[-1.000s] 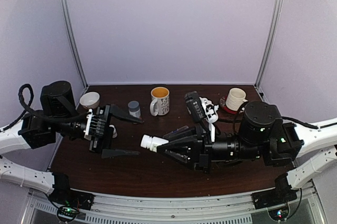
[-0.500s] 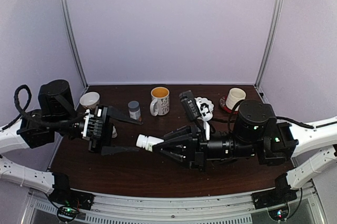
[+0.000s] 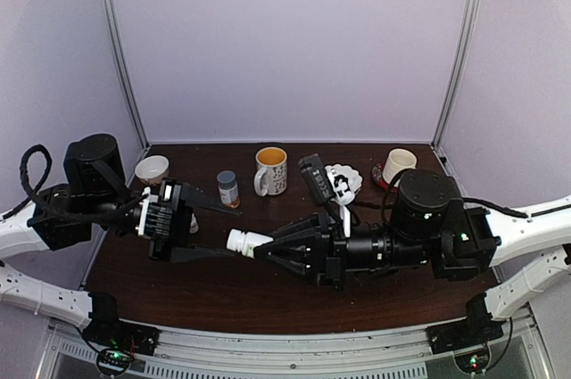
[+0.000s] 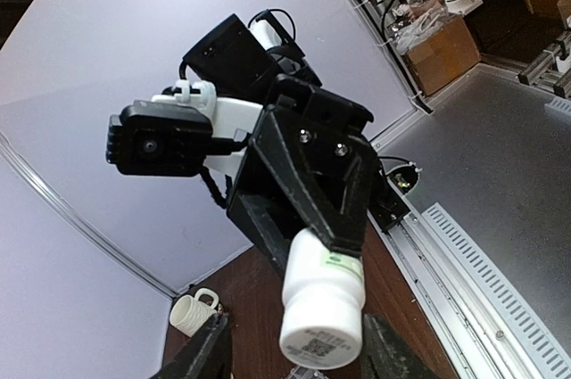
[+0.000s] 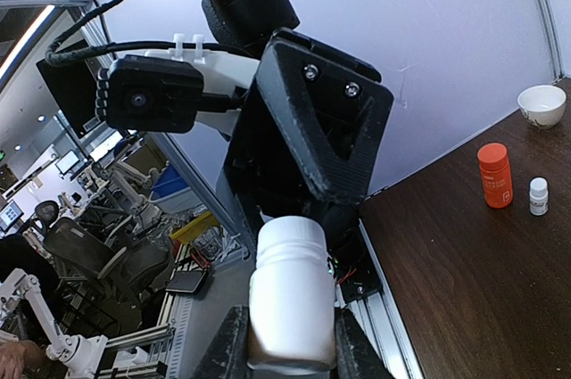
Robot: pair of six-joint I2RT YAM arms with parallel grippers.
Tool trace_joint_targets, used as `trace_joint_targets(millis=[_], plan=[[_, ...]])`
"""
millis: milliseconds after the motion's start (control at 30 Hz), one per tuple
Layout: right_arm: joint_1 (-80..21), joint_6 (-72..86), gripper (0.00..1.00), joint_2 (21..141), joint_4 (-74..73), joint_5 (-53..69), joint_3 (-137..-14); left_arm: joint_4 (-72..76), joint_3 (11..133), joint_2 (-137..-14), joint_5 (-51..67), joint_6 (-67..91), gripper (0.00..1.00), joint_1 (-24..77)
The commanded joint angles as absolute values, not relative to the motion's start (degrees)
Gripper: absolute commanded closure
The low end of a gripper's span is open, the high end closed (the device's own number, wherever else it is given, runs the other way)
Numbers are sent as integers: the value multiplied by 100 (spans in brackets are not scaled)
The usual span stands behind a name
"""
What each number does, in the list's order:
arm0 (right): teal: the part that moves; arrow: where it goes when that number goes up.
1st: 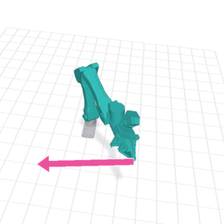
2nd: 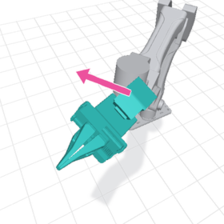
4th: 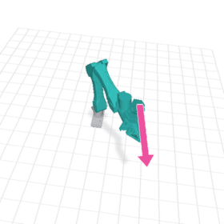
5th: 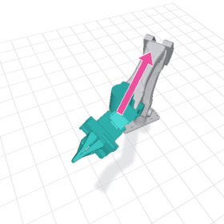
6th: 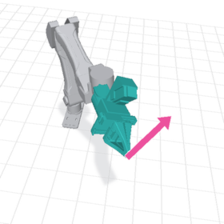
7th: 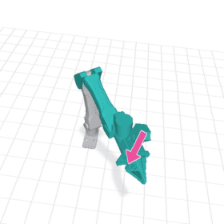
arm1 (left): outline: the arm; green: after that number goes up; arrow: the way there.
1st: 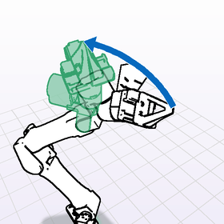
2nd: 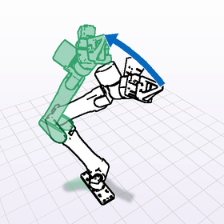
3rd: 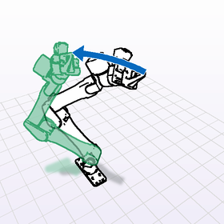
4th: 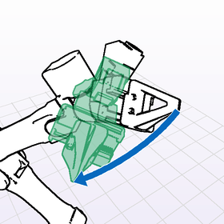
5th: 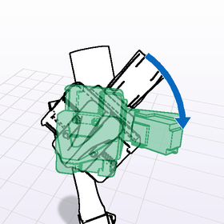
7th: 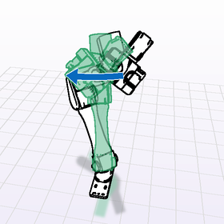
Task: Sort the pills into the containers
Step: Unscrew the lid of the pill bottle from the pill bottle.
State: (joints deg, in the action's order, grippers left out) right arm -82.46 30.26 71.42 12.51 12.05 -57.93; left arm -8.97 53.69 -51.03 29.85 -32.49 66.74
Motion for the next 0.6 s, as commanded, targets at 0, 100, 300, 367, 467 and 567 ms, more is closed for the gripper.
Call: trace_joint_targets(millis=[0,100,300,367,467,567], plan=[[-8200,3085,100,7189,1484,1316,-5968,-780,5554,-5132,3084,-3315,51,6738],[-8193,3097,100,7205,1491,1321,-5972,-780,5570,-5155,3115,-3318,58,6744],[-8193,3094,100,7207,1505,1357,-5977,-865,5616,-5190,3136,-3366,75,6747],[-8197,3096,100,7214,1503,1351,-5968,-870,5621,-5201,3138,-3344,79,6750],[-8192,3001,100,7231,1429,1335,-5988,-869,5658,-5216,3115,-3251,88,6745],[-8188,2668,100,7219,1274,1332,-6029,-864,5760,-5299,3035,-2889,100,6749]])
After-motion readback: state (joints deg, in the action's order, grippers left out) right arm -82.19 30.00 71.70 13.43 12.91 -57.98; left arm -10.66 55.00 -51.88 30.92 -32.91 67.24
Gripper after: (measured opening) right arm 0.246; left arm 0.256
